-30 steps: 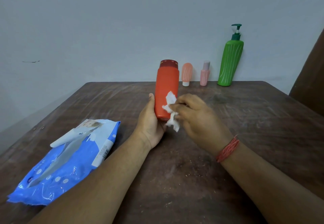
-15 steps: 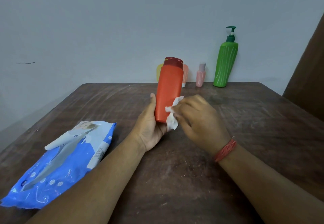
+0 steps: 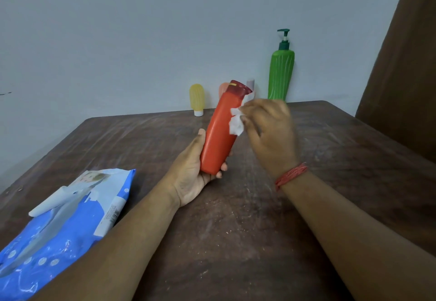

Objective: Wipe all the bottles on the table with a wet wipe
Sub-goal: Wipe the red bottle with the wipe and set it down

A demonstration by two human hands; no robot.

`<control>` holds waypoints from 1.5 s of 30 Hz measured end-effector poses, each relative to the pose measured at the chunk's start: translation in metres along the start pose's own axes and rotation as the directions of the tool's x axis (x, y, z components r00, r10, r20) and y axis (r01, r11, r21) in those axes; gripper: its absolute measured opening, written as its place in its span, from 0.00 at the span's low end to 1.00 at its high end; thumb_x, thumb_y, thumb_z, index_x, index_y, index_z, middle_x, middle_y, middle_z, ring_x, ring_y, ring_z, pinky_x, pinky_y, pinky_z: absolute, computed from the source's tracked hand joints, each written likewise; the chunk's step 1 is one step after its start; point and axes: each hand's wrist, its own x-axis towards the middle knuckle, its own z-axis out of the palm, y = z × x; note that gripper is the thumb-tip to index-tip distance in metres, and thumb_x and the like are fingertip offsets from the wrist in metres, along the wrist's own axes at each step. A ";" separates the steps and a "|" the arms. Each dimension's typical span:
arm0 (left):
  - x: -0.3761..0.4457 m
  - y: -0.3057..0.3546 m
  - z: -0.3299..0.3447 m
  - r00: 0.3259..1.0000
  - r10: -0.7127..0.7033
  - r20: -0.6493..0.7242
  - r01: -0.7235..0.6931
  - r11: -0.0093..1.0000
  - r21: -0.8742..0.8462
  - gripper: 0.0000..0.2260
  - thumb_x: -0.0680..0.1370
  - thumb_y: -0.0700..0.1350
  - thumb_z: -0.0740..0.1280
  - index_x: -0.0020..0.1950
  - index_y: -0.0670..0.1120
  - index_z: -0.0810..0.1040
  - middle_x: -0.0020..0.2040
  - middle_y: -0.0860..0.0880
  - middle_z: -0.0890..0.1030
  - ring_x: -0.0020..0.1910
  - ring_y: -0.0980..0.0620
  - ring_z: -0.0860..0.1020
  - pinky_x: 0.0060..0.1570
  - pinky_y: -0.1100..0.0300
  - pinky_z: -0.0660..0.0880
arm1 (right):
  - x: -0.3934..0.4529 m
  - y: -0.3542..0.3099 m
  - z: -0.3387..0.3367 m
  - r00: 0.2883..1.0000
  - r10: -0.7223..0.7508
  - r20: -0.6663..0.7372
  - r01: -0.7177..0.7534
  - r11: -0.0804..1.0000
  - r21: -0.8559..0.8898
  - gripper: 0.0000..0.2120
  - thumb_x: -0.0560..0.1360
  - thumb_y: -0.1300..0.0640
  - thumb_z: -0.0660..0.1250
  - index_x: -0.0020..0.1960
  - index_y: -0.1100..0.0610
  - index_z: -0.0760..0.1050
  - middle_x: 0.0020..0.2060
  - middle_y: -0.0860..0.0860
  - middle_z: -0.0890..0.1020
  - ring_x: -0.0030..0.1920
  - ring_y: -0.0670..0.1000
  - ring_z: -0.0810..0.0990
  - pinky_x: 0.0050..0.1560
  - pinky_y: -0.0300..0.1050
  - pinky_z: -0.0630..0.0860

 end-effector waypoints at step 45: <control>-0.006 0.002 0.005 0.997 -0.068 0.036 0.068 0.997 0.021 0.26 0.82 0.62 0.55 0.69 0.43 0.72 0.47 0.38 0.82 0.34 0.47 0.77 0.29 0.59 0.75 | 0.009 0.002 -0.004 1.000 0.003 -0.018 -0.003 1.000 -0.011 0.16 0.79 0.58 0.58 0.54 0.65 0.82 0.50 0.58 0.82 0.52 0.56 0.75 0.52 0.49 0.74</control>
